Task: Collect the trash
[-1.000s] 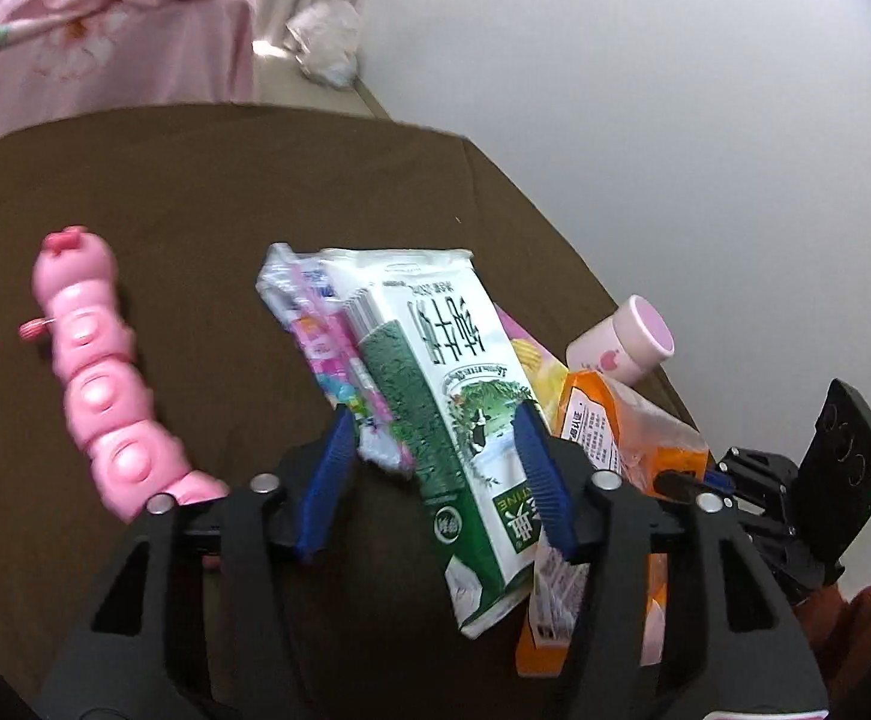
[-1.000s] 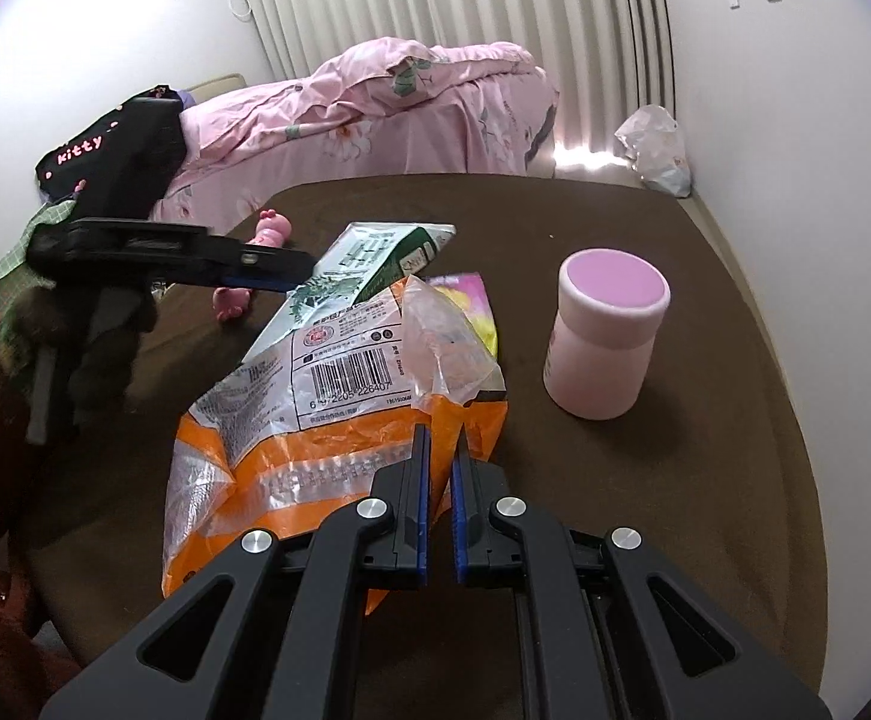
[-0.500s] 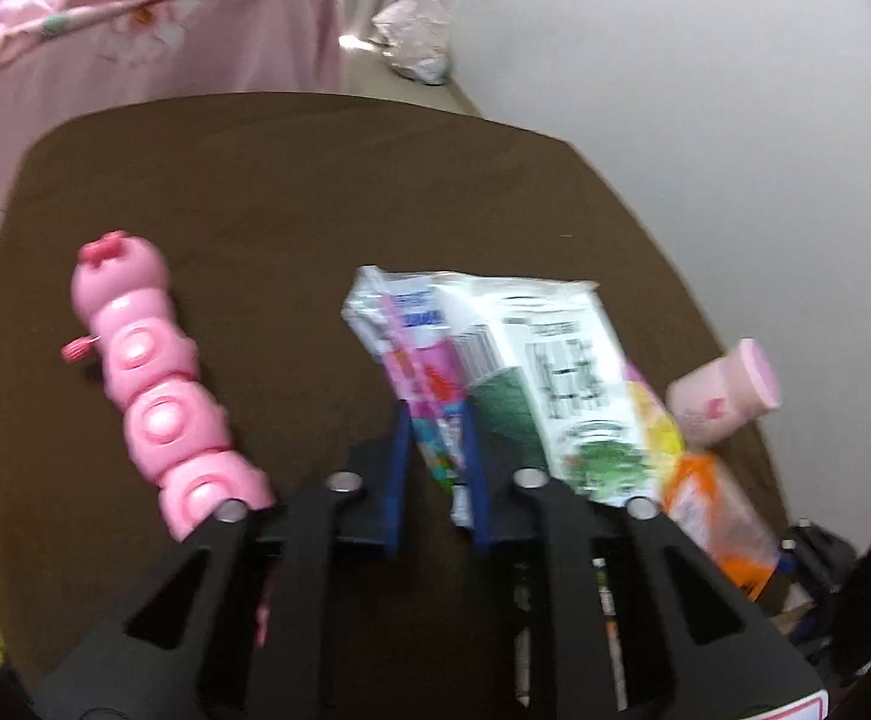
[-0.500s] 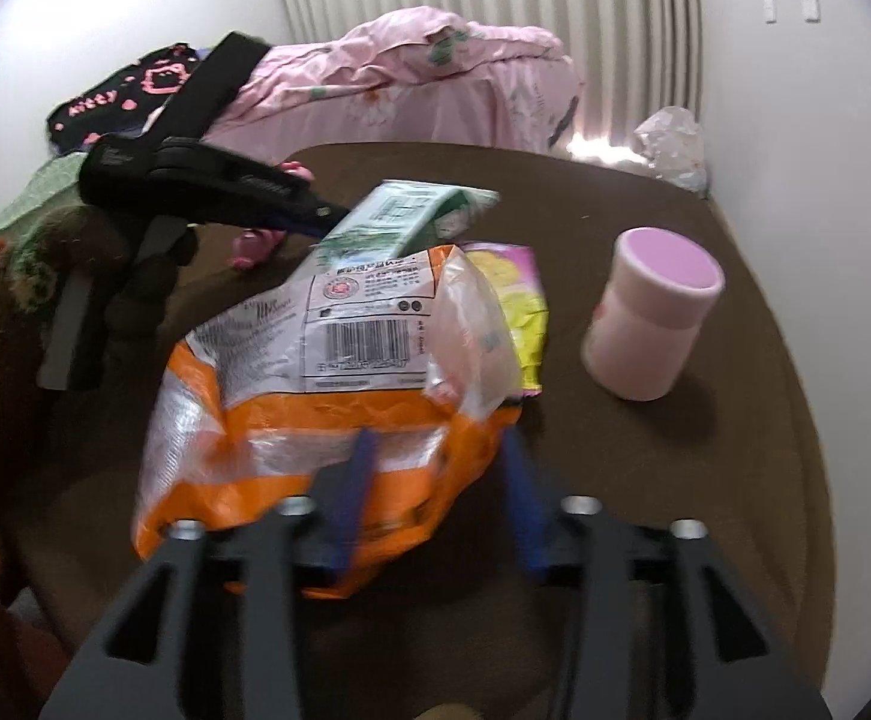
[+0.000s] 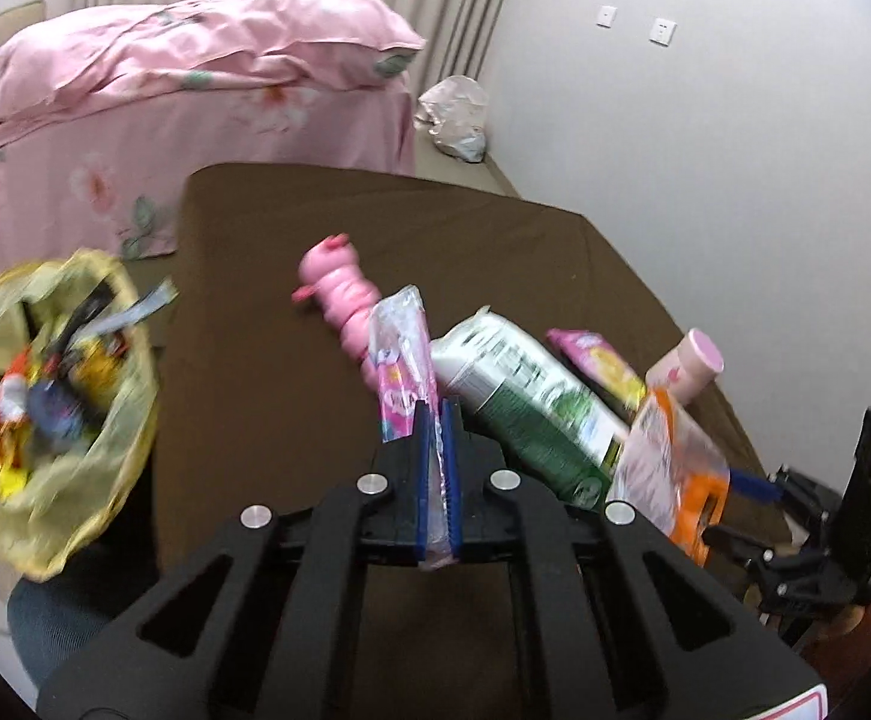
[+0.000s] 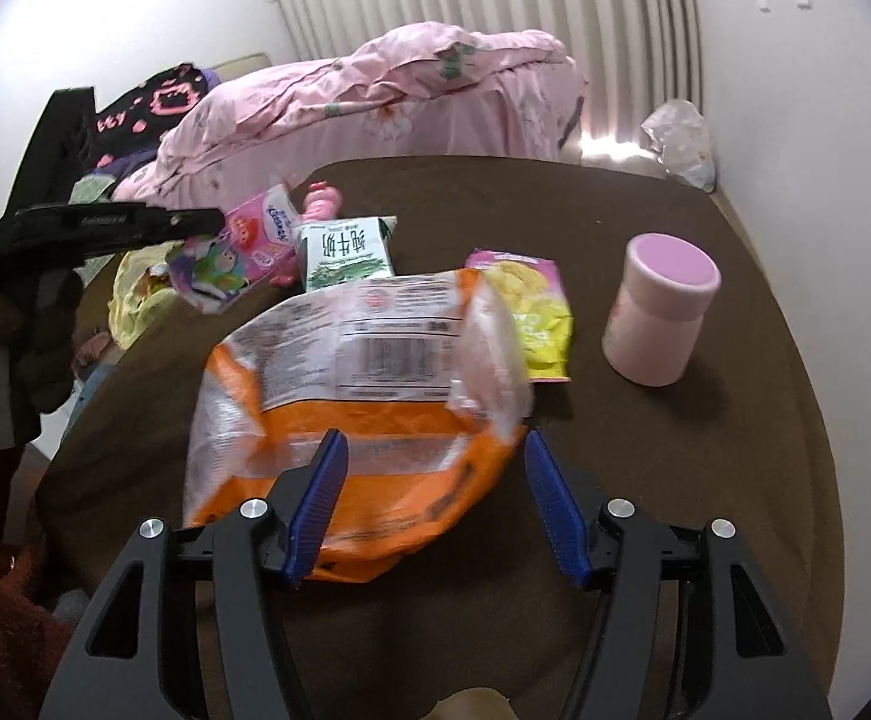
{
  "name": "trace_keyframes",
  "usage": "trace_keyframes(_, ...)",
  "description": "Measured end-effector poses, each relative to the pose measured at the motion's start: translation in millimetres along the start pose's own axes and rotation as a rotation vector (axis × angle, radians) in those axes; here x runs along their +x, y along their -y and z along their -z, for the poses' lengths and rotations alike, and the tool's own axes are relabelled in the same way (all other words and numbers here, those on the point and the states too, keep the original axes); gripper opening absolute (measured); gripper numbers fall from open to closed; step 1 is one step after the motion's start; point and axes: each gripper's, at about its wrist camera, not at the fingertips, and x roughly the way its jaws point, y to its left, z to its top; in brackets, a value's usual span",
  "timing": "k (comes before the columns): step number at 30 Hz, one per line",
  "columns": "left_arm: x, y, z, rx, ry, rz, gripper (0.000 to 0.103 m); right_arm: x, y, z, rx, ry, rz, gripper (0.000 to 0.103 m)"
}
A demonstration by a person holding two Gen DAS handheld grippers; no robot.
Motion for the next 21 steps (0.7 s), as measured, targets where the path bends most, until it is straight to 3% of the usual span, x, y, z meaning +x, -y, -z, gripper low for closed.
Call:
trace_keyframes(2, -9.1, -6.0, 15.0, -0.006, 0.002, -0.037, 0.008, -3.8, -15.2, -0.8, -0.068, 0.005, 0.045, 0.062)
trace_keyframes(4, -5.5, -11.6, 22.8, -0.022, -0.009, -0.058, 0.032, -13.2, -26.3, -1.9, -0.099, 0.052, 0.107, 0.062)
trace_keyframes(6, -3.5, -15.8, 30.9, -0.041, -0.017, -0.073, 0.042, -24.0, -39.7, -4.6, -0.118, 0.102, 0.103, 0.062)
trace_keyframes(8, -4.8, -18.1, 37.2, -0.046, -0.018, -0.080, 0.043, -29.4, -55.2, -3.7, -0.166, 0.118, 0.053, 0.062)
trace_keyframes(10, -5.6, -17.3, 39.0, -0.047, -0.013, -0.088, 0.048, -23.5, -74.6, 0.5, -0.240, 0.074, -0.002, 0.062)
trace_keyframes(12, -7.8, -17.5, 39.6, -0.048, -0.003, -0.087, 0.050, -11.4, -88.7, 6.2, -0.300, 0.019, 0.002, 0.062)
trace_keyframes(15, -14.4, -17.7, 40.1, -0.052, 0.018, -0.077, 0.057, -3.4, -95.6, 17.1, -0.375, -0.016, 0.101, 0.062)
trace_keyframes(19, -19.8, -23.3, 43.8, -0.090, 0.030, -0.048, 0.063, -1.1, -74.0, 29.7, -0.413, -0.050, 0.327, 0.062)
trace_keyframes(21, -20.6, -26.6, 46.2, -0.114, 0.037, -0.031, 0.066, -3.4, -56.9, 35.1, -0.394, -0.088, 0.397, 0.062)
